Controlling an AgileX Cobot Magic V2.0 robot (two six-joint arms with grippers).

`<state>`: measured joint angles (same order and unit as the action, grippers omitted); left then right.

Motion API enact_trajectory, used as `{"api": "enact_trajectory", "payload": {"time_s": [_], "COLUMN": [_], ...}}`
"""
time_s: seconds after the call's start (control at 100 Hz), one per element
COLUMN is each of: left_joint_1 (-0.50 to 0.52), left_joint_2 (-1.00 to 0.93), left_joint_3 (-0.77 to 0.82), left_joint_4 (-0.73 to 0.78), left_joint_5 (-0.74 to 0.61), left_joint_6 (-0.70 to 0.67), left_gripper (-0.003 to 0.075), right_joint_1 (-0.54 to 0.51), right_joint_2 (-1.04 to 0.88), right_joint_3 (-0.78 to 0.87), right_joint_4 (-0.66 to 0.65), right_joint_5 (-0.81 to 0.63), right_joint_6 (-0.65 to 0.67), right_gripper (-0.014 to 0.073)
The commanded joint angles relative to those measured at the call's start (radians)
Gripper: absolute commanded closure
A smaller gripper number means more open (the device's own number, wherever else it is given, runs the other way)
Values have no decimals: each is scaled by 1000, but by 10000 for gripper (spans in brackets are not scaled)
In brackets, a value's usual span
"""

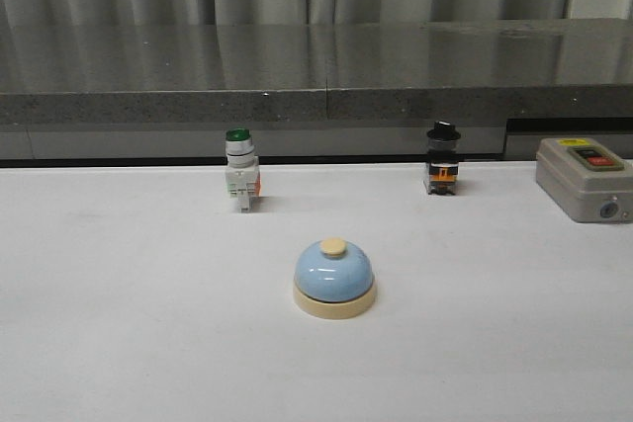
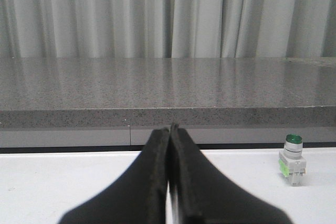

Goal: Place and press bell with both arms

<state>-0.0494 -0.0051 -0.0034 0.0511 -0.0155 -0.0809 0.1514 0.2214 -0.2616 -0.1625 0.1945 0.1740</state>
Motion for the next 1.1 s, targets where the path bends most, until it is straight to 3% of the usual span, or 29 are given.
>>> {"api": "enact_trajectory", "payload": {"time_s": [0.0, 0.5, 1.09], "left_joint_1": [1, 1, 1], "left_joint_2": [-32, -32, -32], "left_joint_3": [55, 55, 55], "left_joint_4": [-1, -1, -1], "left_joint_5": [-82, -82, -82], "left_joint_6": [-10, -10, -10], "left_gripper": [741, 741, 741], "right_joint_1": [-5, -105, -105], "right_joint_2": [-34, -191, -211], "right_joint_3": [35, 271, 271], "right_joint_4": [3, 108, 108], "right_joint_5": [-149, -316, -241], "right_joint_6": [-9, -9, -9], "right_gripper": [658, 658, 658]}}
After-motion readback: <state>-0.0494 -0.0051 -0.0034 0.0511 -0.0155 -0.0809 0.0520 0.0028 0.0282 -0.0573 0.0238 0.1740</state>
